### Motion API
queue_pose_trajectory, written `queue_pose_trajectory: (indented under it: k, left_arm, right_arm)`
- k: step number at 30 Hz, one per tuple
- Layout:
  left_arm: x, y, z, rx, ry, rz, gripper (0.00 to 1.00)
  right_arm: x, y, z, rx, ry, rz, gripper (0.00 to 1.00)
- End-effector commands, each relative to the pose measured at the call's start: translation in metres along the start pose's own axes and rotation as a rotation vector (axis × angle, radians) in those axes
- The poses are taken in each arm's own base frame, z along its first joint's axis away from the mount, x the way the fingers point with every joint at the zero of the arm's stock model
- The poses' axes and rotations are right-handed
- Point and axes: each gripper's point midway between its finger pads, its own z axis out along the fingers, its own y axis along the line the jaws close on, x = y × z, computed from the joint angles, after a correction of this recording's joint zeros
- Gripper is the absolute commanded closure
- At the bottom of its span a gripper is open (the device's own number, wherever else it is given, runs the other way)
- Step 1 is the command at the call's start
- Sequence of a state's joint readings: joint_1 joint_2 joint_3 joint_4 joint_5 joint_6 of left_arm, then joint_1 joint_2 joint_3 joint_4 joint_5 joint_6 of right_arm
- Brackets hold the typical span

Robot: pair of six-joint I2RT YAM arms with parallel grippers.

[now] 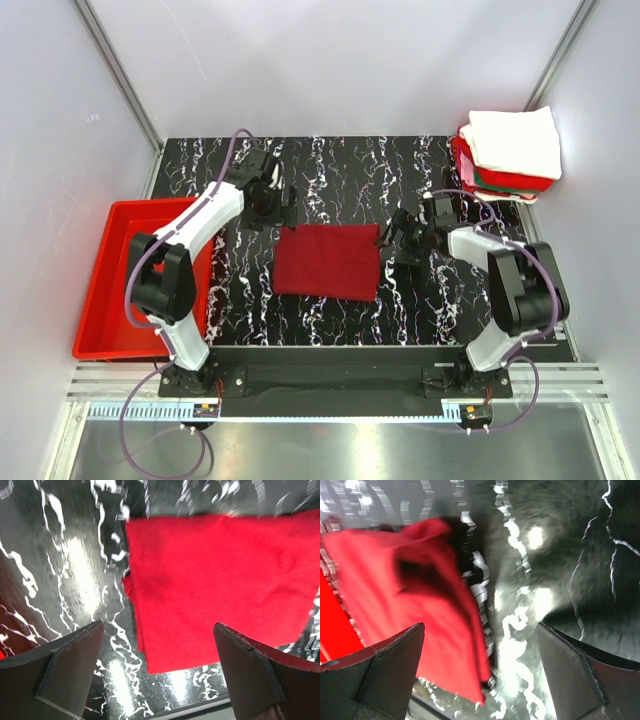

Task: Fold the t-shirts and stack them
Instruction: Neatly place the folded tshirt to the corner

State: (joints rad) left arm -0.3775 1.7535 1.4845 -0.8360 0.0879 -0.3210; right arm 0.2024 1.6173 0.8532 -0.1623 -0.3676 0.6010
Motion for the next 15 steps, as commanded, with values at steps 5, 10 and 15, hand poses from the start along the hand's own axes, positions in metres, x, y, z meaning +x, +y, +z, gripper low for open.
queue_pose_trajectory:
  k: [5,10,15]
  left_arm:
    - [0.020,0.016,0.027,-0.051,0.042,-0.005,0.01]
    - [0.028,0.018,0.042,-0.055,0.072,-0.029,0.01]
    - [0.042,0.026,0.062,-0.078,0.105,-0.042,0.01]
  right_arm:
    - [0.009,-0.002,0.051,-0.146,0.036,0.038,0.00]
    - [0.042,-0.002,0.085,-0.166,0.115,0.093,0.00]
    - [0.062,0.008,0.100,-0.193,0.149,0.083,0.00]
